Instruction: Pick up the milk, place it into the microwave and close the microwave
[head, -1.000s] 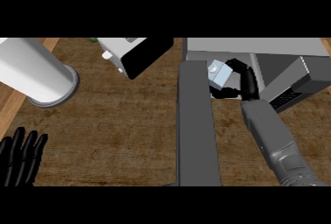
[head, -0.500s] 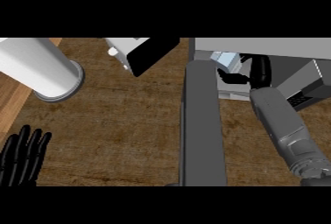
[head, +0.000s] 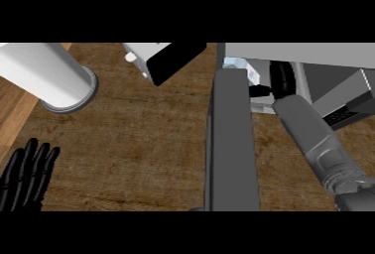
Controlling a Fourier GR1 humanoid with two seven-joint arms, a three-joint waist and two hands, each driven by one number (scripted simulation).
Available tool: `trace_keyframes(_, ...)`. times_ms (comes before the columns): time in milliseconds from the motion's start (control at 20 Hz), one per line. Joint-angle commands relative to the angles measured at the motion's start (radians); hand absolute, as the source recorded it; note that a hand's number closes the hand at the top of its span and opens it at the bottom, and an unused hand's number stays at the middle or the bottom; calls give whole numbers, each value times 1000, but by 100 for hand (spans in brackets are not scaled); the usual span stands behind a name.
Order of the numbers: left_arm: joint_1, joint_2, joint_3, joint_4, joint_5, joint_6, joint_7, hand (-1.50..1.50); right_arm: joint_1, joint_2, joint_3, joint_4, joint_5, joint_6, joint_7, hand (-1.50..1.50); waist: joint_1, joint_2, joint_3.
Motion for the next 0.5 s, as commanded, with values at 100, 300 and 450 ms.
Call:
trace_keyframes(100, -16, -14, -17, 27, -38, 13, -16, -150, -35, 18, -4, 23, 2, 26, 15, -150, 1, 4, 0)
trace_keyframes(300, 30, -2, -10, 45, -35, -11, -57, -150, -13, 0, -26, 11, -16, 21, -16, -150, -7, -4, -1)
trace_keyframes(450, 18, -30, -80, -11, -100, 29, 6, -150, -26, 43, -36, 13, -22, -59, 11, -150, -10, -5, 0)
